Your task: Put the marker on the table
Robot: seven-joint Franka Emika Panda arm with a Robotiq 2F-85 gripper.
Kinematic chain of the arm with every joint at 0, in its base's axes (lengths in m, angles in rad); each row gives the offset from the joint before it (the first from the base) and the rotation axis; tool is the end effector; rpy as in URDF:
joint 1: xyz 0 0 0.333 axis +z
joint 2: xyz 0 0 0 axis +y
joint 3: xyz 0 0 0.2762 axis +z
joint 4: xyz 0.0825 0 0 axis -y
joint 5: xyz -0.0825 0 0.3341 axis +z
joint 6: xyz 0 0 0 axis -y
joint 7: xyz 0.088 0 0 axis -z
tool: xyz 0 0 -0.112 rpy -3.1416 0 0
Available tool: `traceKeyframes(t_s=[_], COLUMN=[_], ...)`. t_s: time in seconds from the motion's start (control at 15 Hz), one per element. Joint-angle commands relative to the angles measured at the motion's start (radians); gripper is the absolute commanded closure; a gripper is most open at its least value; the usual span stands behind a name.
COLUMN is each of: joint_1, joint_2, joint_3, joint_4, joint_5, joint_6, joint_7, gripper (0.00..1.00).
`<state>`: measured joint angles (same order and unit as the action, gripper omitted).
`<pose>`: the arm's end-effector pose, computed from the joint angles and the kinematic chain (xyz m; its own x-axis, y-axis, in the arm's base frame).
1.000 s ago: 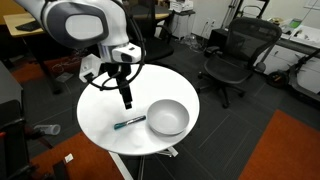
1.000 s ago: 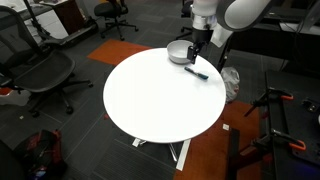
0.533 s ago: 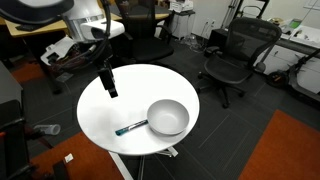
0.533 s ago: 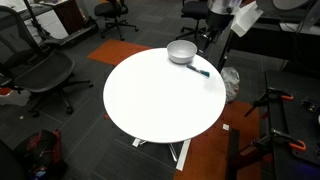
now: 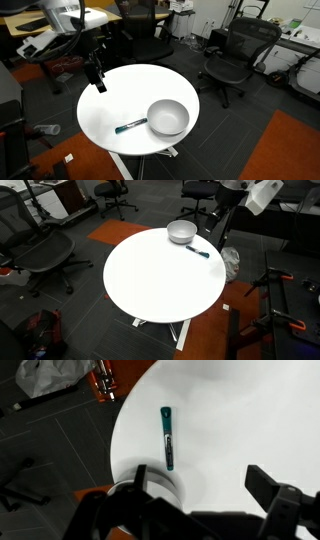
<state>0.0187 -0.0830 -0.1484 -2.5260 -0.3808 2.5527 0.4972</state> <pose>0.4334 -0.0519 0.3098 0.9390 -0.2968 0.1736 -0.3247 -0.9314 0.1645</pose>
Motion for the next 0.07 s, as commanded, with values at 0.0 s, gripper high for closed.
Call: traceKeyframes(t_s=[0.0], joint_1=[-0.046], joint_2=[0.0], joint_3=[0.046], joint_4=[0.0], joint_5=[0.008], joint_6=[0.0], joint_7=[-0.006], gripper=[0.0])
